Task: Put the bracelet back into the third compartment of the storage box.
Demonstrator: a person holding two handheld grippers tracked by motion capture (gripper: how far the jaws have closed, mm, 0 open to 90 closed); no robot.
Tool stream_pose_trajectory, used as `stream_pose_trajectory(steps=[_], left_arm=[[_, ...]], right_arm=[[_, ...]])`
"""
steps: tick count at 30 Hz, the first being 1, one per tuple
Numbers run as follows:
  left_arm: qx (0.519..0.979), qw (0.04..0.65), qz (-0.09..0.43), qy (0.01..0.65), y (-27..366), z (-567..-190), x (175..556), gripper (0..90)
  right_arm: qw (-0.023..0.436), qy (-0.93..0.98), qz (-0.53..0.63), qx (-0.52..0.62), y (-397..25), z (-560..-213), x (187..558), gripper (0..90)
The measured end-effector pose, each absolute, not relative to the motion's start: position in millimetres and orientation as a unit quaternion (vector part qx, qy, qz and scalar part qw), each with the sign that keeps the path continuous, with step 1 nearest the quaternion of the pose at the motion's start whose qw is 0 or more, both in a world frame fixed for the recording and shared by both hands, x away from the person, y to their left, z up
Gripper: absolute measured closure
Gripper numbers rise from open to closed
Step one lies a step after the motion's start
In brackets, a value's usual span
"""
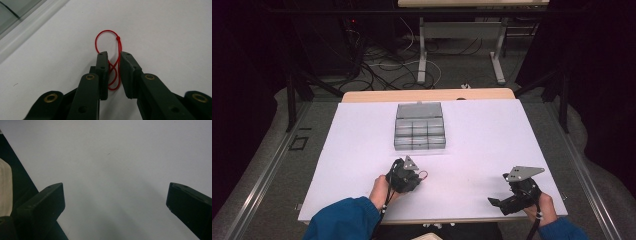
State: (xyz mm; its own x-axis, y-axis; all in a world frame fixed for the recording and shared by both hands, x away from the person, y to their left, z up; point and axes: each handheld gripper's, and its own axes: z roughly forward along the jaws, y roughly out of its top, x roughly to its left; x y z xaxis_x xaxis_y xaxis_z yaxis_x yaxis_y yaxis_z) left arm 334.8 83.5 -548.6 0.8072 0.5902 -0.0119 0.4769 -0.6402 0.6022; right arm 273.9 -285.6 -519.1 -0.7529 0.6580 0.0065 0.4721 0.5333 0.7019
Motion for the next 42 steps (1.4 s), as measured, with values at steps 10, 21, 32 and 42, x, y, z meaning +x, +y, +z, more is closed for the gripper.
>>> stream_pose_trajectory(steps=[10, 21, 32, 42], left_arm=[[0.904, 0.308, 0.091, 0.282, 83, -549, 333, 88.8], [0.904, 0.314, 0.091, 0.276, 85, -541, 332, 88.8], [0.905, 0.316, 0.096, 0.269, 90, -534, 330, 88.9], [0.901, 0.322, 0.111, 0.268, 92, -531, 329, 88.9]], right_arm=[[0.135, 0.866, 0.357, 0.324, -285, -520, 275, 1.4], [0.130, 0.866, 0.356, 0.326, -285, -520, 274, 1.5], [0.131, 0.866, 0.356, 0.327, -286, -519, 274, 1.5], [0.133, 0.864, 0.358, 0.327, -285, -519, 274, 1.7]])
